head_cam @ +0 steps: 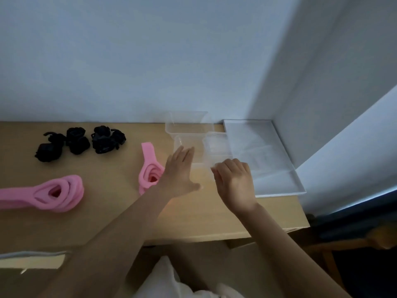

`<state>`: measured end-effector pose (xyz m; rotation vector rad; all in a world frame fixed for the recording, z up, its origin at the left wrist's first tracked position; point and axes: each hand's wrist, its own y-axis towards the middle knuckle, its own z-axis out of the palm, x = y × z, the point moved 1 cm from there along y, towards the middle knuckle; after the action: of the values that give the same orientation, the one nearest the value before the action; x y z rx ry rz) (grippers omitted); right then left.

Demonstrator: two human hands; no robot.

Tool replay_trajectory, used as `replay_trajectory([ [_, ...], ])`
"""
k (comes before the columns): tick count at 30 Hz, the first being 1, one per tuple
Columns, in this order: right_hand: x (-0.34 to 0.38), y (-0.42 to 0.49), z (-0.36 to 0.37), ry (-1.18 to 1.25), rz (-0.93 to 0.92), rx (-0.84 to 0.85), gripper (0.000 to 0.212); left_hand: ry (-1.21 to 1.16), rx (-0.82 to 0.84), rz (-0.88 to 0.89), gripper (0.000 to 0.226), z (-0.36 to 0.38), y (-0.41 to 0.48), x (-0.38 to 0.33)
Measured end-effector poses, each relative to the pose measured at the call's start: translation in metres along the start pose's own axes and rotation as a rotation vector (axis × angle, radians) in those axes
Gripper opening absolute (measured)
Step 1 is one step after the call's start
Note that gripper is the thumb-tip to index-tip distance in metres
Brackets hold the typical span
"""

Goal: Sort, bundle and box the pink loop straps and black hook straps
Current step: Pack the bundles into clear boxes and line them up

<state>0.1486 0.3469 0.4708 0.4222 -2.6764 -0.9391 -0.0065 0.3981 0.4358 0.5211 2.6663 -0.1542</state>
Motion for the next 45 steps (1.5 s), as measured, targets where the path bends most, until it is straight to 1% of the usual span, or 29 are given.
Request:
replay_trajectory([
  [1,0.002,-0.006,-0.002,0.020,-0.009,0.018,0.027,-0.172,-0.046,0.085,0.109,0.003,-0.009,-0.012],
  [2,0.005,-0.012,-0.004,0.042,-0.021,0.034,0.026,-0.356,-0.115,0.174,0.108,0.005,-0.019,-0.025],
  [3,0.008,-0.018,-0.006,0.065,-0.036,0.048,0.026,-0.513,-0.182,0.212,0.101,0.010,-0.028,-0.033],
  [4,0.012,-0.023,-0.007,0.093,-0.049,0.063,0.025,-0.636,-0.228,0.192,0.096,0.015,-0.035,-0.040],
  [5,0.014,-0.029,-0.008,0.125,-0.058,0.080,0.025,-0.706,-0.254,0.122,0.093,0.020,-0.040,-0.044],
  [6,0.016,-0.034,-0.007,0.155,-0.064,0.096,0.024,-0.725,-0.269,0.026,0.091,0.026,-0.046,-0.046],
  [8,0.016,-0.046,-0.007,0.201,-0.082,0.140,0.024,-0.675,-0.289,-0.141,0.081,0.037,-0.058,-0.044],
  [11,0.012,-0.062,-0.012,0.262,-0.114,0.166,0.033,-0.668,-0.224,-0.242,0.079,0.046,-0.085,-0.037],
  [14,0.011,-0.067,-0.020,0.295,-0.122,0.116,0.031,-0.678,-0.210,-0.265,0.081,0.047,-0.101,-0.033],
  [17,0.014,-0.065,-0.028,0.262,-0.167,0.030,0.026,-0.557,-0.193,-0.439,0.064,0.053,-0.095,-0.028],
  [18,0.014,-0.065,-0.031,0.247,-0.187,-0.004,0.024,-0.529,-0.195,-0.487,0.061,0.055,-0.091,-0.028],
  [20,0.013,-0.063,-0.035,0.223,-0.223,-0.041,0.020,-0.526,-0.210,-0.523,0.059,0.057,-0.083,-0.031],
  [23,0.009,-0.063,-0.037,0.192,-0.248,-0.037,0.017,-0.492,-0.230,-0.555,0.050,0.058,-0.080,-0.036],
  [25,0.008,-0.064,-0.037,0.185,-0.257,-0.018,0.019,-0.401,-0.292,-0.595,0.039,0.053,-0.083,-0.034],
  [27,0.008,-0.064,-0.035,0.175,-0.267,-0.012,0.017,-0.299,-0.427,-0.634,0.034,0.043,-0.087,-0.027],
  [29,0.009,-0.063,-0.033,0.159,-0.274,-0.011,0.012,-0.224,-0.547,-0.686,0.038,0.030,-0.086,-0.017],
  [31,0.011,-0.060,-0.028,0.151,-0.278,0.000,0.004,-0.213,-0.598,-0.771,0.044,0.016,-0.080,-0.008],
  [32,0.014,-0.058,-0.025,0.151,-0.277,0.013,0.005,-0.224,-0.602,-0.807,0.045,0.009,-0.075,-0.004],
  [33,0.016,-0.056,-0.022,0.158,-0.278,0.026,0.008,-0.245,-0.588,-0.837,0.045,0.004,-0.069,0.003],
  [35,0.020,-0.050,-0.016,0.175,-0.290,0.040,0.008,-0.320,-0.492,-0.901,0.041,-0.005,-0.057,0.020],
  [37,0.026,-0.045,-0.010,0.182,-0.303,0.052,0.009,-0.420,-0.329,-0.952,0.038,-0.009,-0.046,0.037],
  [39,0.031,-0.041,-0.002,0.188,-0.303,0.072,0.008,-0.538,-0.172,-0.954,0.040,-0.009,-0.039,0.050],
  [40,0.034,-0.038,0.002,0.185,-0.293,0.087,0.009,-0.593,-0.124,-0.943,0.041,-0.008,-0.036,0.056],
  [43,0.042,-0.032,0.013,0.185,-0.249,0.132,0.021,-0.739,-0.059,-0.927,0.043,-0.008,-0.029,0.070],
  [45,0.045,-0.028,0.021,0.187,-0.218,0.123,0.022,-0.779,0.001,-0.939,0.046,-0.010,-0.027,0.079],
])
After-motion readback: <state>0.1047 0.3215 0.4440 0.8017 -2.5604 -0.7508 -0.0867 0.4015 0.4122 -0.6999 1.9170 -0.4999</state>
